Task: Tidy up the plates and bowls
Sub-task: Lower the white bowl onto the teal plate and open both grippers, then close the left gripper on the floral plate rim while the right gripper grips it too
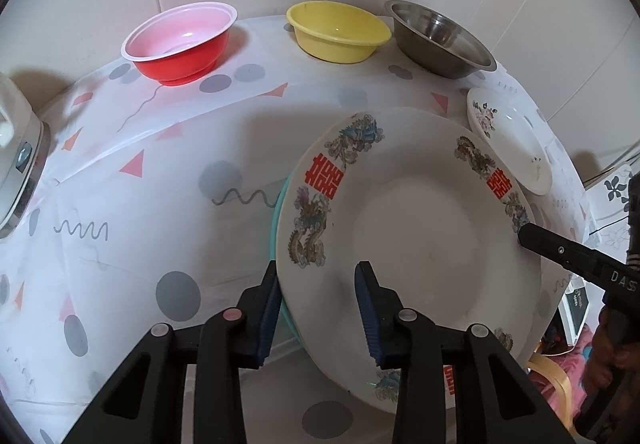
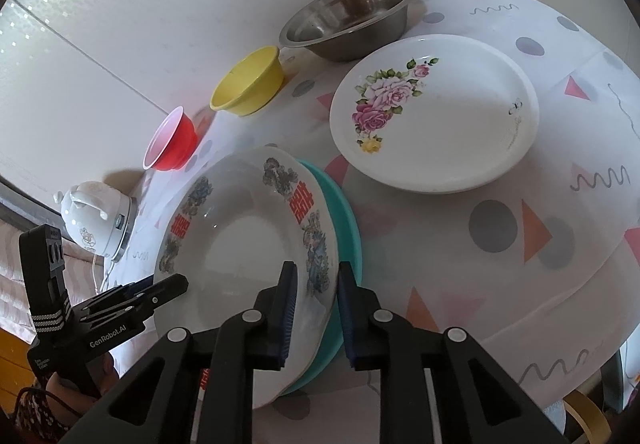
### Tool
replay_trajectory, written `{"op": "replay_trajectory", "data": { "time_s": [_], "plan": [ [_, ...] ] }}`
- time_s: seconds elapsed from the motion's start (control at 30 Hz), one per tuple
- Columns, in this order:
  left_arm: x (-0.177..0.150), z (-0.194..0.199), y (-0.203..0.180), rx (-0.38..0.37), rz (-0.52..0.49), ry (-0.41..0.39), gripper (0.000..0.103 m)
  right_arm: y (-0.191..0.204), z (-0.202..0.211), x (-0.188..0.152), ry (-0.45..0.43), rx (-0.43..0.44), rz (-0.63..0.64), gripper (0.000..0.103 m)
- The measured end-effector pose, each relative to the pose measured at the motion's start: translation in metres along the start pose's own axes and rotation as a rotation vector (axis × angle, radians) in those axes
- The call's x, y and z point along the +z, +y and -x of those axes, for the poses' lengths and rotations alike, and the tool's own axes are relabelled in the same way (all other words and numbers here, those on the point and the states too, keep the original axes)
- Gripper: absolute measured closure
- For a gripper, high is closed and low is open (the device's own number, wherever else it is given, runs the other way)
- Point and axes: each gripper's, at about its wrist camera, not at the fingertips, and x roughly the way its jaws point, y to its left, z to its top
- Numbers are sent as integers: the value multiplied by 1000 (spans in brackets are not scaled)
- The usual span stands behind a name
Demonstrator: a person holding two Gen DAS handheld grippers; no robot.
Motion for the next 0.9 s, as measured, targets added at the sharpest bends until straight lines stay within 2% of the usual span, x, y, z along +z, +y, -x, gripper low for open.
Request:
{"op": "replay_trajectory", "data": {
  "time_s": [0.1,0.4,0.5,0.63,0.9],
  "plan": [
    [0,1,1,1,4,4,64,2,1,-1,2,-8,6,78],
    [3,21,-2,3,1,-46,42,14,13,-4,-18,-92,65,75],
    [4,28,0,4,5,-65,39,21,21,-4,-45,-117,83,72],
    [5,38,1,13,11,-81,29,28,29,-5,-68,-119,90,72],
    [25,55,-8,-14,-7,-109,20,29,43,-2,-106,-131,68,71]
  ]
}}
